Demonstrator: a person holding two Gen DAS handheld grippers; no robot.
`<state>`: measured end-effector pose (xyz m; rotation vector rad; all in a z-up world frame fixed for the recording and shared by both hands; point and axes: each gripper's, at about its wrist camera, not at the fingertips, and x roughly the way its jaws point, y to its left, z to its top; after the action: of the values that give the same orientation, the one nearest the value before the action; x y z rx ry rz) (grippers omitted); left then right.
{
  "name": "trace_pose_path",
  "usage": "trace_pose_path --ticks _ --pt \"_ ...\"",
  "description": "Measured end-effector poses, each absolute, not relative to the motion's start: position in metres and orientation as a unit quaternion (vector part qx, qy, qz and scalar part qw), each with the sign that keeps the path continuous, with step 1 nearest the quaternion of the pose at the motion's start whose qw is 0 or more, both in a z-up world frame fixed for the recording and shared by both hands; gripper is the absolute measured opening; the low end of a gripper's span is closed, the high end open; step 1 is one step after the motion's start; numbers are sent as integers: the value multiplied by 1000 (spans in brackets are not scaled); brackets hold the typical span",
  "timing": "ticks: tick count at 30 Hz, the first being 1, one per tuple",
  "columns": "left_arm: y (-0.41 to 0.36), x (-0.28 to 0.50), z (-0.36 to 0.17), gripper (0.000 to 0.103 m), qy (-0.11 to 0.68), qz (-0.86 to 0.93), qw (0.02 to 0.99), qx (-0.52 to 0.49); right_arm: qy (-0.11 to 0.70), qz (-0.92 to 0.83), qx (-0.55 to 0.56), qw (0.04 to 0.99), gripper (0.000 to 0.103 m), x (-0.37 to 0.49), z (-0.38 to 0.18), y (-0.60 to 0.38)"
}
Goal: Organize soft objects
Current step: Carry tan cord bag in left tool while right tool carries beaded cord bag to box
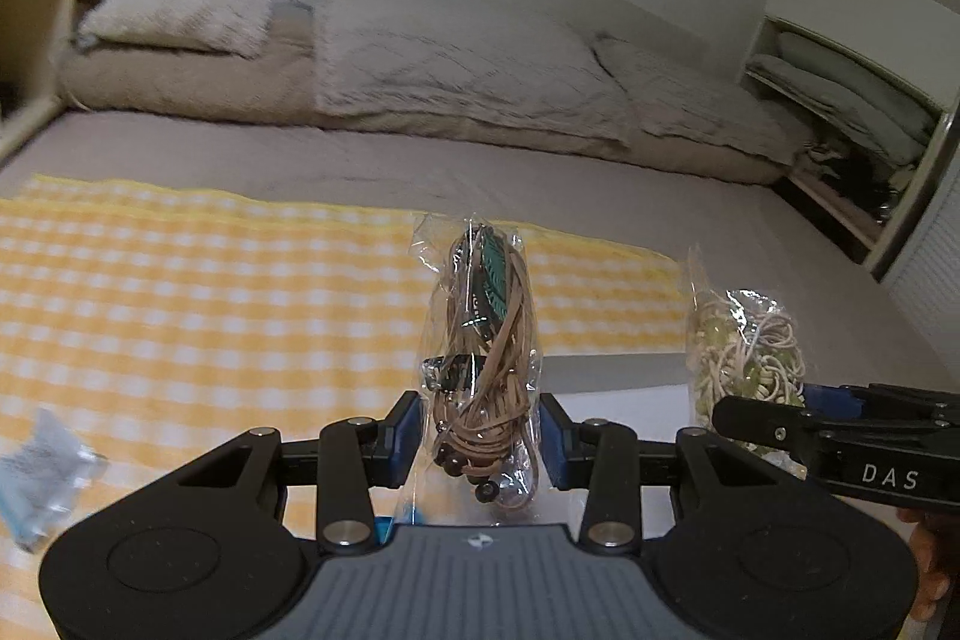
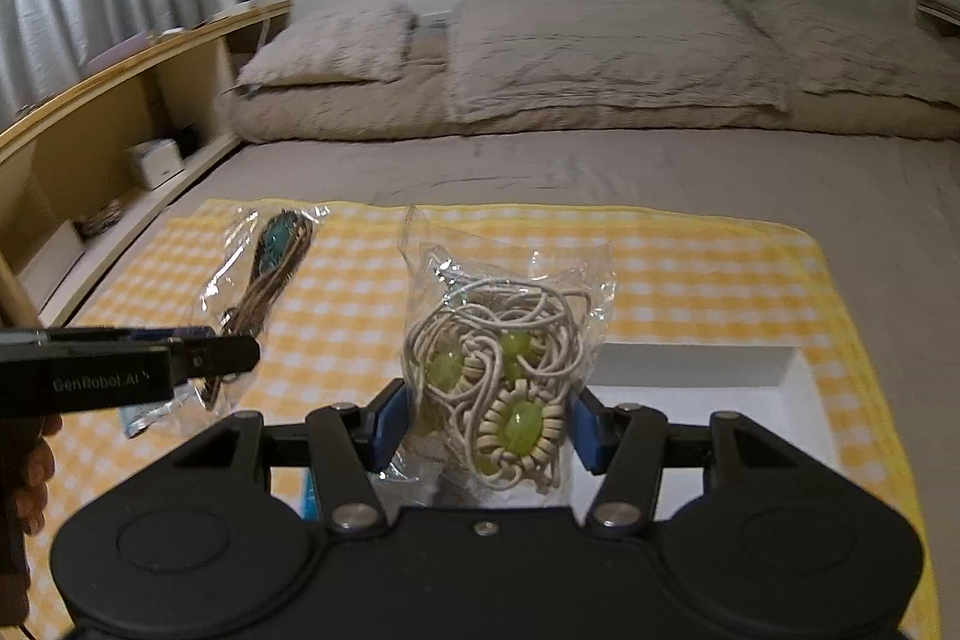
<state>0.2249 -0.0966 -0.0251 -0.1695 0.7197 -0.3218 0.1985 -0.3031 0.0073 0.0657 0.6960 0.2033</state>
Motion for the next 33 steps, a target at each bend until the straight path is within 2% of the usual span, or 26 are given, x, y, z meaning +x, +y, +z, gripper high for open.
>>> trace_pose_path --ticks 16,25,33 --pt "-176 259 -89 42 414 -213 875 -136 371 4 43 928 56 194 -23 -397" --pt "-186 283 -128 42 456 -214 846 -175 386 -4 31 922 56 209 -35 -401" --pt "-185 298 -146 42 462 -189 849 -174 407 12 9 913 56 230 -51 -388"
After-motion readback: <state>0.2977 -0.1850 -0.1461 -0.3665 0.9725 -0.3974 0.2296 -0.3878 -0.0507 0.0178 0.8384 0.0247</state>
